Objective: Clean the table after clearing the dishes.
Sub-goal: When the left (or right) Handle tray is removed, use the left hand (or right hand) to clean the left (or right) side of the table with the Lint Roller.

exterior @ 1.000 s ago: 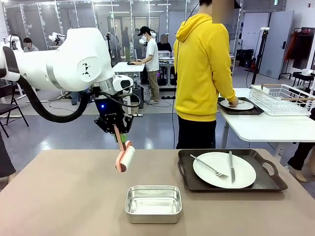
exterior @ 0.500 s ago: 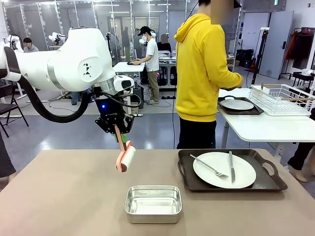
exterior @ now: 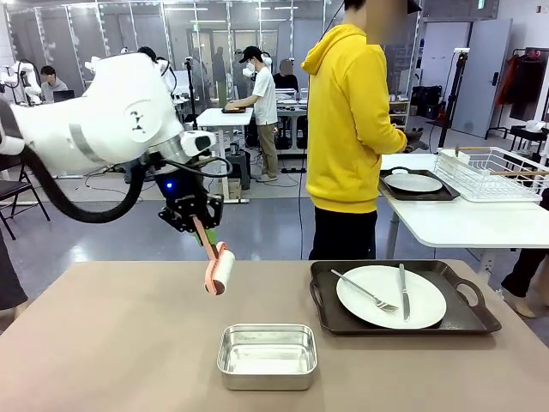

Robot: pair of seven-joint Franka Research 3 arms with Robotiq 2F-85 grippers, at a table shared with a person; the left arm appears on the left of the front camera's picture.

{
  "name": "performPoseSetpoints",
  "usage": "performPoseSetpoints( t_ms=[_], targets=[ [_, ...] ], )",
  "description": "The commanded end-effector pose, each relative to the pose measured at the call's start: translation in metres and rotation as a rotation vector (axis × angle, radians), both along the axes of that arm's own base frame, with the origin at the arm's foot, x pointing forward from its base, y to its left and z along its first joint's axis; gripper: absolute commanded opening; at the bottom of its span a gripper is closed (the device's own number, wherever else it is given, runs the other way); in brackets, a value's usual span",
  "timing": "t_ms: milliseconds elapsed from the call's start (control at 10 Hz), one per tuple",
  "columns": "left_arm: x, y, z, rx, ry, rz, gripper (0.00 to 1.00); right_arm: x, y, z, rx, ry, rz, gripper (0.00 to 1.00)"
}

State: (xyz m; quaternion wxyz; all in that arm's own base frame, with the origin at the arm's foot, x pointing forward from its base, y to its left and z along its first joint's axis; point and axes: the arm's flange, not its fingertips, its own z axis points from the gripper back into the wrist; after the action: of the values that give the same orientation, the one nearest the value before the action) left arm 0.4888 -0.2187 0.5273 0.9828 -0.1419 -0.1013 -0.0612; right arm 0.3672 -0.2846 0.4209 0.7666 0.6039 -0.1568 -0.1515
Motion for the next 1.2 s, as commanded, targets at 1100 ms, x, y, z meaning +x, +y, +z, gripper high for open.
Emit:
performPoseSetpoints(
  t_ms=[1100],
  targets=[
    [0.033,0.094,-0.142,-0.386,0.074,0.019,0.21,-0.002,0.001,0.002,0.000,-0.005,-0.001,1.00]
  ],
)
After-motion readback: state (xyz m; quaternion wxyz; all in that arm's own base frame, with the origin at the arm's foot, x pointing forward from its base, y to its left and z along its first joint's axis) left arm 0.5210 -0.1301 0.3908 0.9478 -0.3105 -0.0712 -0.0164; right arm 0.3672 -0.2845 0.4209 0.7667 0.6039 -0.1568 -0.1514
